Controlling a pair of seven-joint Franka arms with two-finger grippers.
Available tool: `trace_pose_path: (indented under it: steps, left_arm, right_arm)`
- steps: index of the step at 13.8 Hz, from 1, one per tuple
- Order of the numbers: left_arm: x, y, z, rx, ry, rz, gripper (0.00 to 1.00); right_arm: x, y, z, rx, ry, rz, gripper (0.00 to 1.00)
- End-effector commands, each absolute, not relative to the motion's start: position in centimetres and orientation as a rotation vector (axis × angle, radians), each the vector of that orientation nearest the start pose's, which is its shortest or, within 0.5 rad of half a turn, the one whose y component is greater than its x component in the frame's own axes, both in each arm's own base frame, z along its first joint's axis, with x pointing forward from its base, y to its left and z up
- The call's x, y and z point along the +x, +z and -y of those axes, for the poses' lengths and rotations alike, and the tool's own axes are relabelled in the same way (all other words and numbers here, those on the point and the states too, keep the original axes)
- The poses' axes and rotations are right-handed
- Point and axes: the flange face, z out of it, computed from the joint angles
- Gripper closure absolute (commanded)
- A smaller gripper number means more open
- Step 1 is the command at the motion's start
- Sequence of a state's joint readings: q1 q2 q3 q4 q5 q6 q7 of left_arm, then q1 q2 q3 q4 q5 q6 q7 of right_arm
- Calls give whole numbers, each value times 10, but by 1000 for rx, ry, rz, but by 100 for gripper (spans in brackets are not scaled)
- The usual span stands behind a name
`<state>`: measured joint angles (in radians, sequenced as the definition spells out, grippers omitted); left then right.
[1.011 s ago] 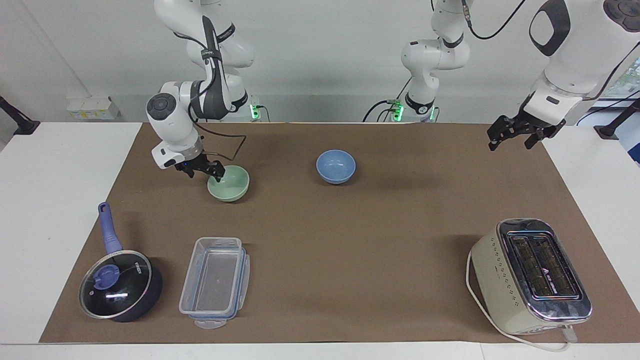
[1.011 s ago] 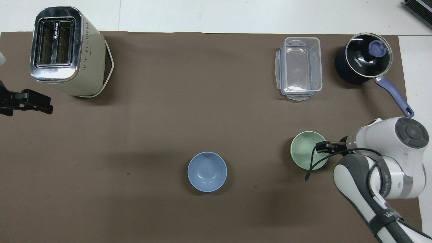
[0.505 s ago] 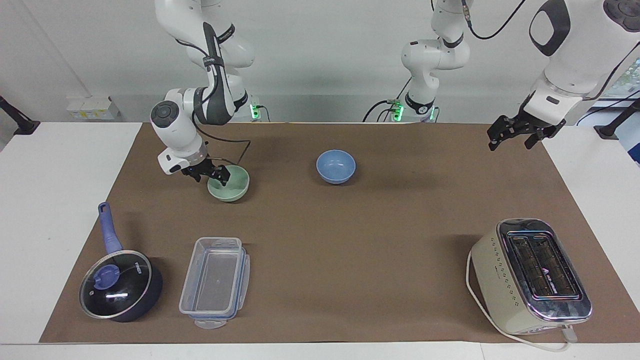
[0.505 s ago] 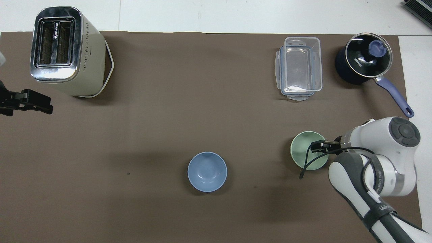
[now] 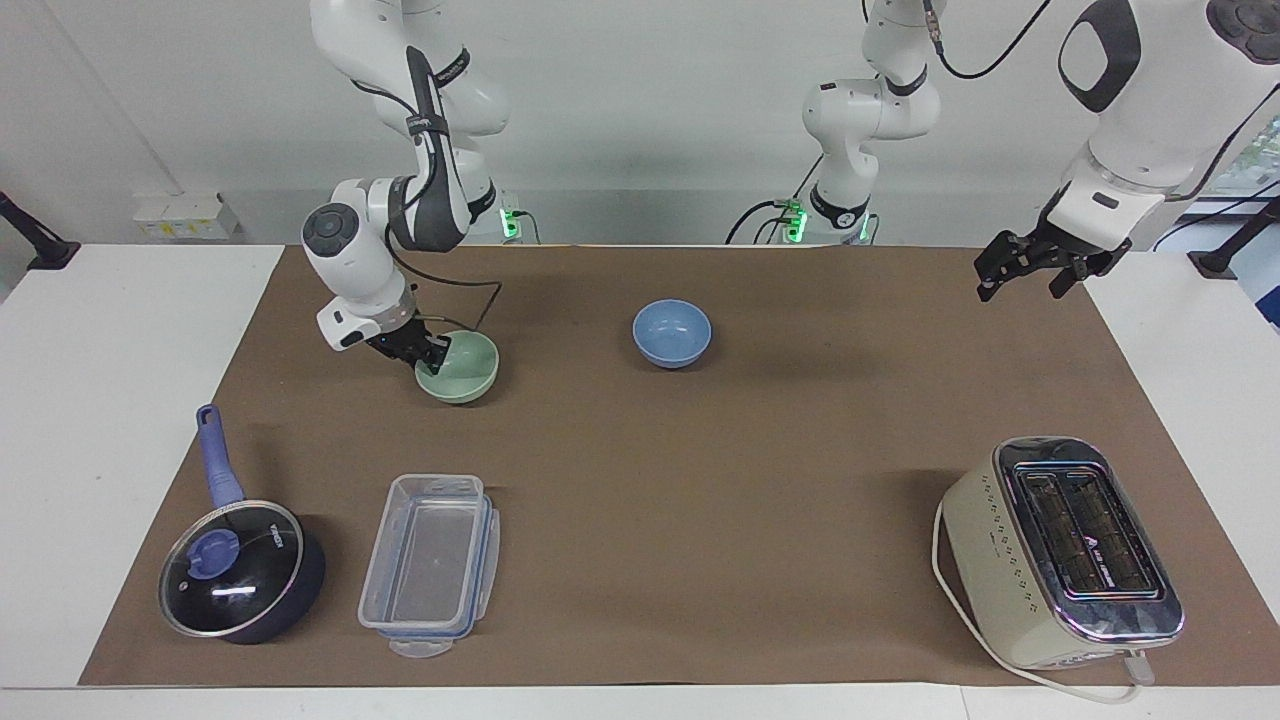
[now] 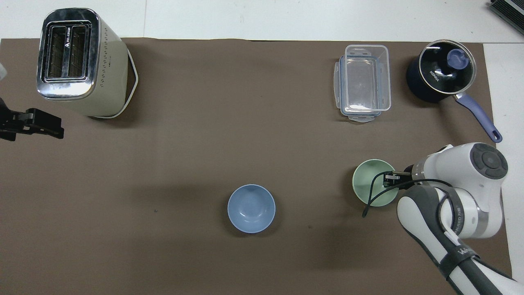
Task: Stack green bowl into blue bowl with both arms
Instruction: 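Lift the green bowl with the right gripper over the blue bowl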
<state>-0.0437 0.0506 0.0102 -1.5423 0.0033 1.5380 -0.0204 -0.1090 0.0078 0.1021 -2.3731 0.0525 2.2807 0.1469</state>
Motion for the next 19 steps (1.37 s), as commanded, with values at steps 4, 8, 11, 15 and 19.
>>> trace_pose_path:
  steps: [4, 8, 11, 15, 19]
  left_arm:
    - [567, 612, 18, -3116, 95, -21, 0]
    - [567, 612, 18, -3116, 95, -21, 0]
    - [567, 612, 18, -3116, 95, -21, 0]
    - [567, 612, 18, -3116, 95, -21, 0]
    - [567, 612, 18, -3116, 95, -21, 0]
  right_arm:
    - [487, 333, -21, -3085, 157, -250, 100]
    - [493, 383, -80, -3093, 175, -304, 100]
    - [492, 411, -147, -3098, 145, -333, 100]
    - [476, 425, -225, -3085, 76, -286, 100]
    - [465, 431, -256, -3019, 75, -209, 100]
